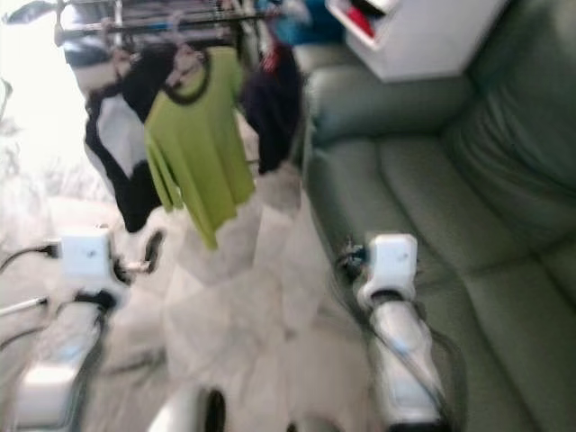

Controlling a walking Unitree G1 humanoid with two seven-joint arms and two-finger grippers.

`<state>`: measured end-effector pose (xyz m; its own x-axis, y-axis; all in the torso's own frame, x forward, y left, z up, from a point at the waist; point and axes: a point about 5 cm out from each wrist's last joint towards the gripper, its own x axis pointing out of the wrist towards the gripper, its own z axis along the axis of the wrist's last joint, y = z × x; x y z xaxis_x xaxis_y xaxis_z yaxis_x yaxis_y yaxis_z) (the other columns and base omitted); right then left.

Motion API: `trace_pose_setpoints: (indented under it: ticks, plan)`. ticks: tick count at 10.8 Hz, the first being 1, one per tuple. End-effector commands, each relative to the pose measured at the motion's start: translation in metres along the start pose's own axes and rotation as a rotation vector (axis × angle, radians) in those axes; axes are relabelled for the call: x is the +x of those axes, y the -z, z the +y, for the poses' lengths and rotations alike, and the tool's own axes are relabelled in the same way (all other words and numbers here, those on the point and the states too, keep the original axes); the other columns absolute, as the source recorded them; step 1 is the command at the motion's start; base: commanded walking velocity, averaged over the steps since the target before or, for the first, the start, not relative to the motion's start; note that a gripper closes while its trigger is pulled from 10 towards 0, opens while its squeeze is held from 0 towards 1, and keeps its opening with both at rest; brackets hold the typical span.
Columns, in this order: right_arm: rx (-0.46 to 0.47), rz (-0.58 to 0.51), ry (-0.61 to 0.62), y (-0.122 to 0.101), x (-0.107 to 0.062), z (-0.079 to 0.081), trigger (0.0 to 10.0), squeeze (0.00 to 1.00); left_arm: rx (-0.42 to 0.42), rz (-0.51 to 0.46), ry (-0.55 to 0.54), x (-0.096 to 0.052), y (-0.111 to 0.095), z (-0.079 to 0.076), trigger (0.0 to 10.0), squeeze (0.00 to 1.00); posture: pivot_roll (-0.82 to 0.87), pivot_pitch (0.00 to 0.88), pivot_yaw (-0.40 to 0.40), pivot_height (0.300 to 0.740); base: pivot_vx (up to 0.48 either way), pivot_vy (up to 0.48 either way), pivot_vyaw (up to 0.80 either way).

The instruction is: Hang hanger

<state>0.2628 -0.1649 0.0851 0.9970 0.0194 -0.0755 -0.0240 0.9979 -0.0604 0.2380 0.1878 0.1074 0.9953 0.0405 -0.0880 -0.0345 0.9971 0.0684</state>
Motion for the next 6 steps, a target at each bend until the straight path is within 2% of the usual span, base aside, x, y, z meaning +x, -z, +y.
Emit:
trace_pose_setpoints:
  ticks: [1,4,6]
  plan:
    - [-0.004,0.023,0.028,0.0052,-0.0042,-0.0092,10.0,0.0,-0.005,0.007,0.007,0.0004,-0.0004,-0.0039,10.0,0.0,-0.02,0.125,-0.039,0.74,0.0,0.461,0.0]
    - [-0.005,0.03,0.022,0.0072,-0.0066,-0.0086,10.0,0.0,0.004,0.008,0.012,-0.0013,0.0002,-0.003,10.0,0.0,-0.01,0.121,-0.042,0.74,0.0,0.461,0.0]
    - [-0.004,0.025,0.019,0.0056,-0.005,-0.0067,10.0,0.0,0.004,-0.008,0.043,-0.0015,-0.0015,-0.0089,10.0,0.0,-0.02,0.117,-0.042,0.74,0.0,0.441,0.0]
